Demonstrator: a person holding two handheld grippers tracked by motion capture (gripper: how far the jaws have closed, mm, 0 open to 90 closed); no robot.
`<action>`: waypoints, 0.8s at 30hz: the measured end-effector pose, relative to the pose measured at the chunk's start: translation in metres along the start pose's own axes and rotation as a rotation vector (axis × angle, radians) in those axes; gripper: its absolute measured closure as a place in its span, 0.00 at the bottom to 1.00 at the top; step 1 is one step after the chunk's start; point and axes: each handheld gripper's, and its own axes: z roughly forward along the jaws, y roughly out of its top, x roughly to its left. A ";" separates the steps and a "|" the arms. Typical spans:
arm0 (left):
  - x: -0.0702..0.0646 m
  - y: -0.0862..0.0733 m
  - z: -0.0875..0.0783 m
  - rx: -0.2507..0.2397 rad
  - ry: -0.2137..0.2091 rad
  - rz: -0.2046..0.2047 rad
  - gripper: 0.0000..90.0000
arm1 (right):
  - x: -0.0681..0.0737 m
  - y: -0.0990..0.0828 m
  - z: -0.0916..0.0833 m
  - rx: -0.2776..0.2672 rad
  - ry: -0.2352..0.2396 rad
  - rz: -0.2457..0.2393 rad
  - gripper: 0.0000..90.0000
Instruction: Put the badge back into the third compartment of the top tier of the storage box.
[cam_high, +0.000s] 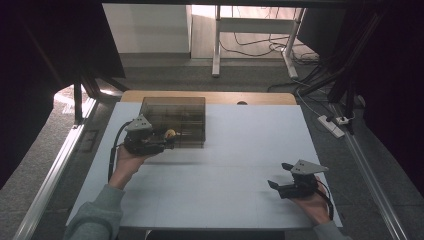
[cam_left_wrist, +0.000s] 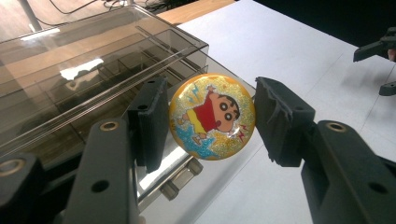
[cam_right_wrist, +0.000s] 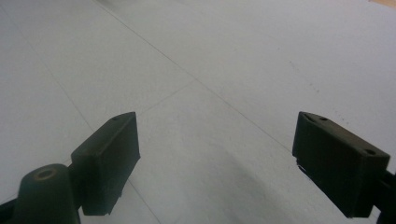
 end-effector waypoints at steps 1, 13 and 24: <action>0.000 0.001 0.001 0.000 -0.001 0.000 0.53 | 0.000 0.000 0.000 0.000 0.000 0.000 0.16; -0.001 0.007 0.014 0.004 -0.014 0.008 0.52 | 0.000 0.000 0.000 -0.001 -0.004 -0.002 0.16; 0.001 0.010 0.026 0.014 -0.025 0.007 0.53 | 0.000 0.000 0.000 0.000 -0.004 -0.003 0.16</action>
